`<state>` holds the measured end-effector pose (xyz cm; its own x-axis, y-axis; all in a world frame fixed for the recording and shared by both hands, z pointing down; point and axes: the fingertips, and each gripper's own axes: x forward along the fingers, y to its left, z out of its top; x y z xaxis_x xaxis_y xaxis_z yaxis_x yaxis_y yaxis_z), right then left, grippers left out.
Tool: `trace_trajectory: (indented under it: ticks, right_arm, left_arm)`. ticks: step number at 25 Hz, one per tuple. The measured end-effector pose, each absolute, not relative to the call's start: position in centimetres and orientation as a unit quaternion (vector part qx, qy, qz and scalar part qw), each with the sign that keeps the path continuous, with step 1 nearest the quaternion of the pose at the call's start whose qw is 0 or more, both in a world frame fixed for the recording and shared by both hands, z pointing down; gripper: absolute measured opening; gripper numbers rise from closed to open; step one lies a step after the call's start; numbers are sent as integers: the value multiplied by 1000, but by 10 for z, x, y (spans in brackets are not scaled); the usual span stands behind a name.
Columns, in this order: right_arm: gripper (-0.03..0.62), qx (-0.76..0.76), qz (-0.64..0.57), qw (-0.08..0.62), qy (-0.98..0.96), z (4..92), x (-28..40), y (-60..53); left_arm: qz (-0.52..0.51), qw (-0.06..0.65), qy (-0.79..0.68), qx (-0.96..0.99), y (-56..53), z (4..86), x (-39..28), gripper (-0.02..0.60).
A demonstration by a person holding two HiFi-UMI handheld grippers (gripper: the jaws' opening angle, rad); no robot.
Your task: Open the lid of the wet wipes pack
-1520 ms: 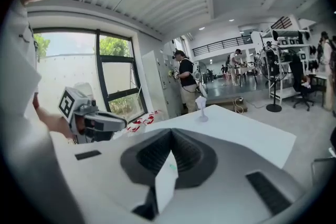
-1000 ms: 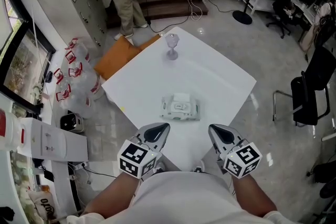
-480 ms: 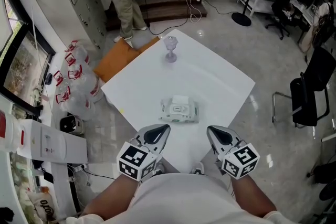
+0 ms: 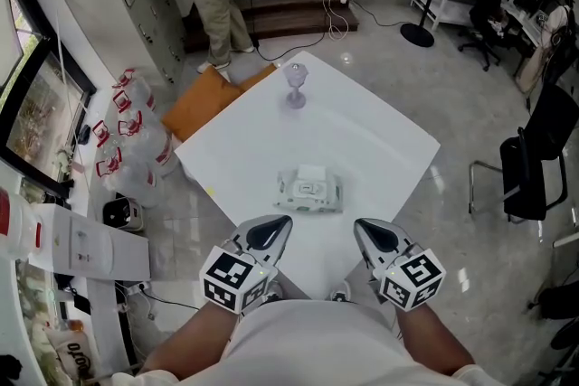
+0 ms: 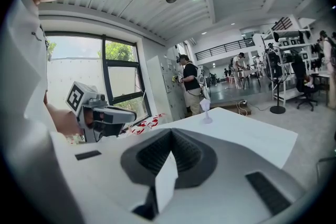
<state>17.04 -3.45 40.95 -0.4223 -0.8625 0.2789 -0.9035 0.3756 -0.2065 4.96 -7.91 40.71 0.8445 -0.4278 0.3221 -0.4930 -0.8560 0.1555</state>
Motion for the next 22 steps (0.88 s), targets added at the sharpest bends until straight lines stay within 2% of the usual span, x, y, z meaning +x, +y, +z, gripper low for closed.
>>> trace_trajectory:
  ticks: [22]
  right_arm:
    - [5, 527, 164, 73, -831, 414, 165, -39]
  left_arm:
    - [139, 119, -250, 951, -80, 409, 46, 0]
